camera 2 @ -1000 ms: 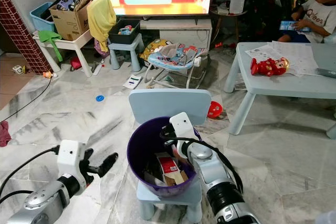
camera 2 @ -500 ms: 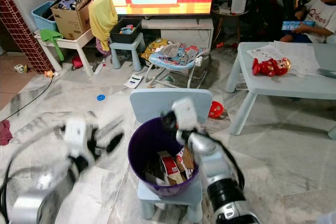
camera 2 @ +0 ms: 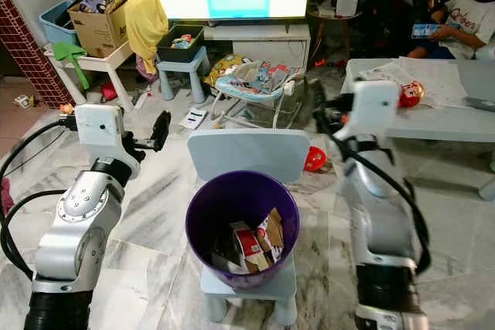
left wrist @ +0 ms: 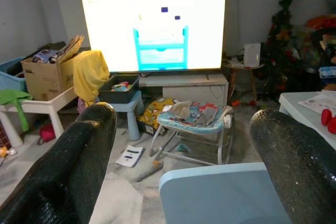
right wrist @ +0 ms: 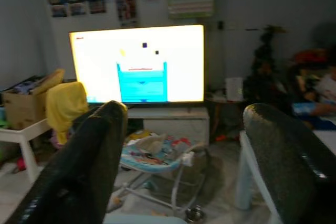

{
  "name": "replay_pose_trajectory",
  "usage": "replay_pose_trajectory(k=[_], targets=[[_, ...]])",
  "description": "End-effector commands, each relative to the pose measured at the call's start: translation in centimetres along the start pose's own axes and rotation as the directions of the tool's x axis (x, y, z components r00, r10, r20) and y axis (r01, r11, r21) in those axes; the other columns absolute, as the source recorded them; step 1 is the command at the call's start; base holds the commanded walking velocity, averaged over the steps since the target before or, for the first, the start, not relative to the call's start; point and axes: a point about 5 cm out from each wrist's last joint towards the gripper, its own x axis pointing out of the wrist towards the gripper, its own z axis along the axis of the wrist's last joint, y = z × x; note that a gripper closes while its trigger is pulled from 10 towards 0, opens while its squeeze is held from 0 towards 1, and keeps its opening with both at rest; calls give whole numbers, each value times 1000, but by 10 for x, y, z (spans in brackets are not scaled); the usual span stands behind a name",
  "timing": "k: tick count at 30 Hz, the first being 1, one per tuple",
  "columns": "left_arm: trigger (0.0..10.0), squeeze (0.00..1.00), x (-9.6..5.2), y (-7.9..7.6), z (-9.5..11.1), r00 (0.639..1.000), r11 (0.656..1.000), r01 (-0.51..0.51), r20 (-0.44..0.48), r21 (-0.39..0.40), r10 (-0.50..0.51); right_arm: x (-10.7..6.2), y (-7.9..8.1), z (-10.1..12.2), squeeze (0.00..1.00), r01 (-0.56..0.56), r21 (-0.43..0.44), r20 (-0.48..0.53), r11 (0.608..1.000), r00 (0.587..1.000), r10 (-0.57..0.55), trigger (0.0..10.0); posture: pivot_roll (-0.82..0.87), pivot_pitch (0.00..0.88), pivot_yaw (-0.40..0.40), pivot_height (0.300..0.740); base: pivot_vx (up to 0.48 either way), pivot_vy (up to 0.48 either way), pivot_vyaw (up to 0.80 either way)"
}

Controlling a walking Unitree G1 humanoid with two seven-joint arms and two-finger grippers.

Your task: Picking trash to rubbish bin

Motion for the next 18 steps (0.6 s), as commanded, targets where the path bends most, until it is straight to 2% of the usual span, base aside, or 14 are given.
replay_pose_trajectory(k=[1, 5, 11, 18], targets=[[10000, 0, 3, 4, -1, 999, 999, -37, -5, 6, 37, -3, -3, 6, 1000, 20, 0, 15, 1000, 1000, -20, 10000, -24, 0, 46, 740, 0, 0, 0], [10000, 0, 5, 5, -6, 998, 998, -59, -22, -18, 59, -3, -4, 4, 1000, 51, 4, -9, 999, 999, -51, 10000, -22, 0, 46, 740, 0, 0, 0], [10000, 0, 8, 5, -6, 997, 996, -69, -20, -48, 68, 1, 5, 8, 1000, 22, 10, 2, 1000, 1000, -22, 10000, -21, 0, 41, 740, 0, 0, -692], [10000, 0, 8, -1, -7, 999, 998, -52, -18, -47, 52, 4, 9, 10, 1000, 11, 4, 4, 1000, 1000, -11, 10000, -21, 0, 39, 740, 0, 0, 0]])
